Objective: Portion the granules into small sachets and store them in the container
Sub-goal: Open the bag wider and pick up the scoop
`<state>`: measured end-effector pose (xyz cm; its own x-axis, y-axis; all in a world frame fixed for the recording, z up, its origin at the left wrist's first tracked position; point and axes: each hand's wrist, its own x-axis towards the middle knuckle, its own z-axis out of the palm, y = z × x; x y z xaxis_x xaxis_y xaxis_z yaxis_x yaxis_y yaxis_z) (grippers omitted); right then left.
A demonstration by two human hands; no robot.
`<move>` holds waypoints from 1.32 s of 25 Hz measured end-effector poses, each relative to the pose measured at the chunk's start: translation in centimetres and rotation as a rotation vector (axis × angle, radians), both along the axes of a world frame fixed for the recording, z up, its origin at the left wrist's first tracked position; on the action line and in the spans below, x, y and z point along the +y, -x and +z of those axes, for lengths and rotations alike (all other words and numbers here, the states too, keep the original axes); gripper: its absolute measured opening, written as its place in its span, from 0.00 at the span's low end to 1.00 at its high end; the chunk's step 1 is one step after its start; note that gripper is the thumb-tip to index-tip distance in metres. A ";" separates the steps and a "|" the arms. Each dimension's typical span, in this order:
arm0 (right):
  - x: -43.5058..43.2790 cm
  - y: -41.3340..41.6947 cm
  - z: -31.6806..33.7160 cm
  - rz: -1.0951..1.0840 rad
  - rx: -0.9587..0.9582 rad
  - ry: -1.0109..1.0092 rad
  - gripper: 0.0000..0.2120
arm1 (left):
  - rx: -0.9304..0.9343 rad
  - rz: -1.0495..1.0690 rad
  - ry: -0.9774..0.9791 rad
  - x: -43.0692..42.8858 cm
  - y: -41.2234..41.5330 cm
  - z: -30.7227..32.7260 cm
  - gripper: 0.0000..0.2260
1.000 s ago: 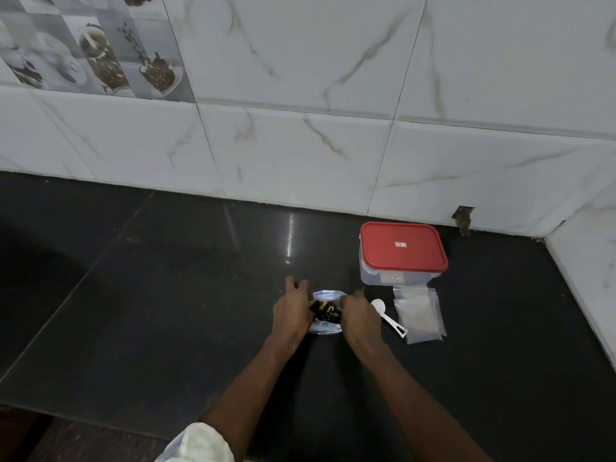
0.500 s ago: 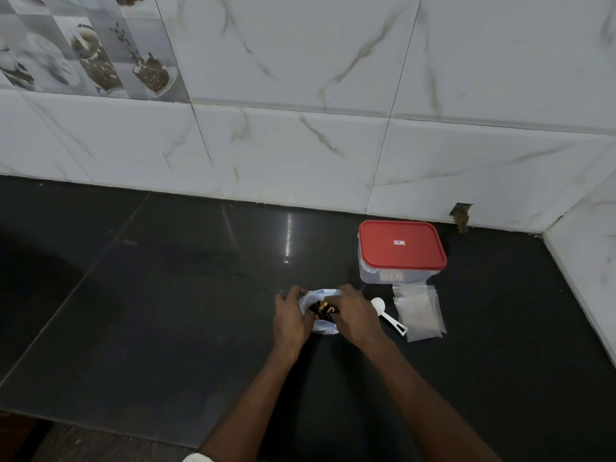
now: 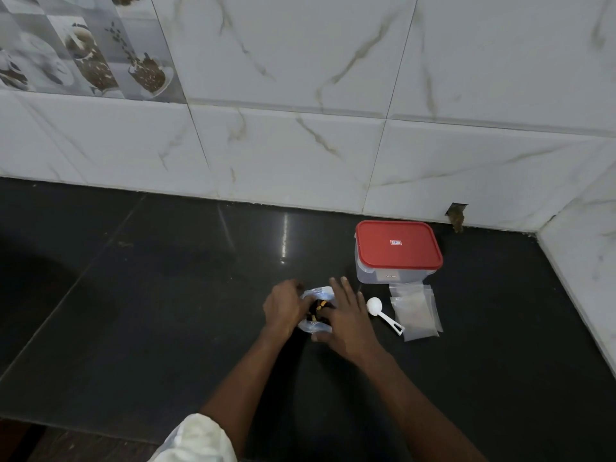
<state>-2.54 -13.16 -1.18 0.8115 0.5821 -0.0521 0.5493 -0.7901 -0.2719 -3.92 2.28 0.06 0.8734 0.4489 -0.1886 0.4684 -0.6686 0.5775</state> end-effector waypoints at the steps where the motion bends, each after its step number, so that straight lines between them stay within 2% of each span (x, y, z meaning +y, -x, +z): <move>1: 0.0 0.7 -0.7 0.004 -0.065 0.020 0.22 | 0.020 -0.026 -0.029 0.1 -0.2 0.1 0.16; 3: -0.1 1.7 -1.9 -0.015 -0.100 -0.006 0.20 | 0.051 -0.067 -0.107 0.2 -0.7 0.1 0.13; 5: -0.5 2.0 -2.8 0.005 -0.054 -0.056 0.13 | 0.054 -0.072 -0.158 0.2 -0.9 -0.1 0.09; 8: -1.5 1.4 -2.7 0.058 -0.012 -0.076 0.13 | 0.026 -0.047 -0.151 -0.1 -1.0 -0.4 0.07; 10: -2.3 1.3 -2.3 0.089 0.010 -0.123 0.14 | 0.020 -0.032 -0.149 -0.3 -0.8 -0.4 0.09; 11: -2.7 1.3 -2.0 0.060 0.040 -0.208 0.14 | 0.022 -0.008 -0.124 -0.4 -0.5 -0.3 0.12; 13: -3.2 1.0 -1.3 -0.096 0.098 -0.408 0.12 | 0.072 0.045 -0.048 -0.7 0.3 -0.8 0.18; 14: -3.1 0.8 -1.1 -0.177 0.138 -0.430 0.11 | 0.109 0.053 -0.003 -0.9 0.8 -1.2 0.21; 16: -2.3 0.5 -0.6 -0.272 0.220 -0.330 0.12 | 0.152 0.048 0.091 -1.2 1.8 -2.1 0.23; 18: -1.2 0.3 -0.6 -0.331 0.216 -0.239 0.13 | 0.140 0.047 0.166 -1.3 2.2 -2.5 0.24; 21: -0.4 0.1 -0.6 -0.381 0.220 -0.168 0.18 | 0.133 0.033 0.188 -1.3 1.7 -2.2 0.21; 24: -0.2 0.0 0.0 -0.360 0.246 -0.142 0.24 | 0.157 0.002 0.126 -1.2 1.0 -1.7 0.18; 29: 0.2 -1.1 0.8 -0.226 0.176 -0.039 0.24 | 0.107 -0.024 -0.089 -0.4 0.0 -1.5 0.06; 33: 0.1 -1.6 0.6 -0.238 0.166 -0.033 0.23 | 0.075 -0.068 -0.167 -0.6 -0.3 -1.7 0.08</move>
<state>-0.96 -13.04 -0.62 0.9073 0.3799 -0.1803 0.2952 -0.8807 -0.3703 -3.67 1.67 -1.65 0.8892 0.4196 -0.1825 0.4564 -0.7837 0.4214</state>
